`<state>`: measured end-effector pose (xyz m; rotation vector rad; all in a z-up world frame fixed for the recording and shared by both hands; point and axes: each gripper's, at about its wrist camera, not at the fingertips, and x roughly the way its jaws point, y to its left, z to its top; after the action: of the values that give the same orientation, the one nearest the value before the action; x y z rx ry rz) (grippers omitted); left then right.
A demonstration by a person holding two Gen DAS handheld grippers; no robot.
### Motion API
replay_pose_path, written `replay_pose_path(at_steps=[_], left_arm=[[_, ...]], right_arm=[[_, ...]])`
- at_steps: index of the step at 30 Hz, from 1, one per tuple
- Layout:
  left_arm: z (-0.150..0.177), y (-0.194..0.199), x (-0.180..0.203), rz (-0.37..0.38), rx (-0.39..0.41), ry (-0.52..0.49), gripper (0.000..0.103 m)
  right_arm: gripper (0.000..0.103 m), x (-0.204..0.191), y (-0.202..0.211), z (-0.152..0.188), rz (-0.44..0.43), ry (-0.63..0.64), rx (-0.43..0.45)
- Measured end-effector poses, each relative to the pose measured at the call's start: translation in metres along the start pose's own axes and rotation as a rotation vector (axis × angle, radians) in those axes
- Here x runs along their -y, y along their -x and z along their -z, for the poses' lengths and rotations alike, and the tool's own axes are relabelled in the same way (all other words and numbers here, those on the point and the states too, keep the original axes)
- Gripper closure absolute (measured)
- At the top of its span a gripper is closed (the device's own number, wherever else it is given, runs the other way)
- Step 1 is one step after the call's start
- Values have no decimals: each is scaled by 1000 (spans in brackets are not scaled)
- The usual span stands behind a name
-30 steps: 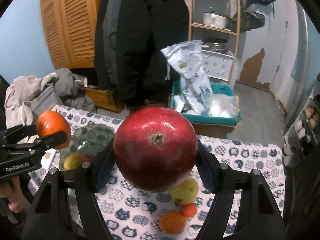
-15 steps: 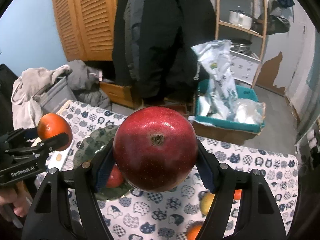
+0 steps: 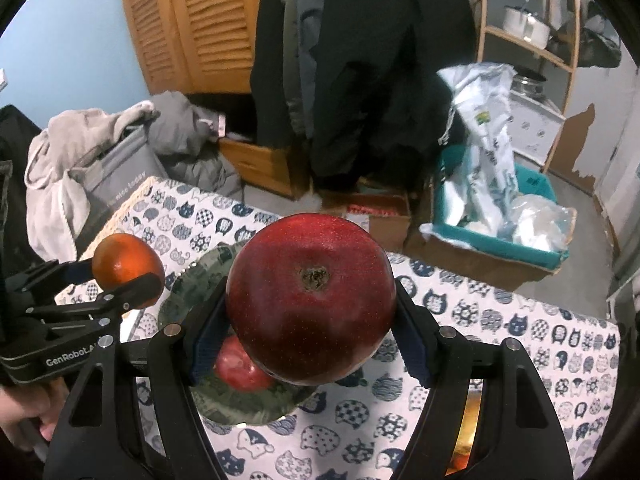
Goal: Organize fruits
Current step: 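Lift the red apple with the right gripper while the left gripper carries the orange toward the bowl, then lower the apple into the green bowl and open the right gripper while the left gripper releases the orange there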
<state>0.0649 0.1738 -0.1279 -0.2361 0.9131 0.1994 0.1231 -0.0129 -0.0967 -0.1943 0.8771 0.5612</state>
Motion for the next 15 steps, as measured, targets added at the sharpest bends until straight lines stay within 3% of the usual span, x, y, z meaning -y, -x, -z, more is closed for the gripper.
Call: replay_pose_path(at_steps=[15], left_arm=[[12,-75,-25,-34,-131,49,35]], right_arm=[[29,-5,-76,13,-22,-15,-143]])
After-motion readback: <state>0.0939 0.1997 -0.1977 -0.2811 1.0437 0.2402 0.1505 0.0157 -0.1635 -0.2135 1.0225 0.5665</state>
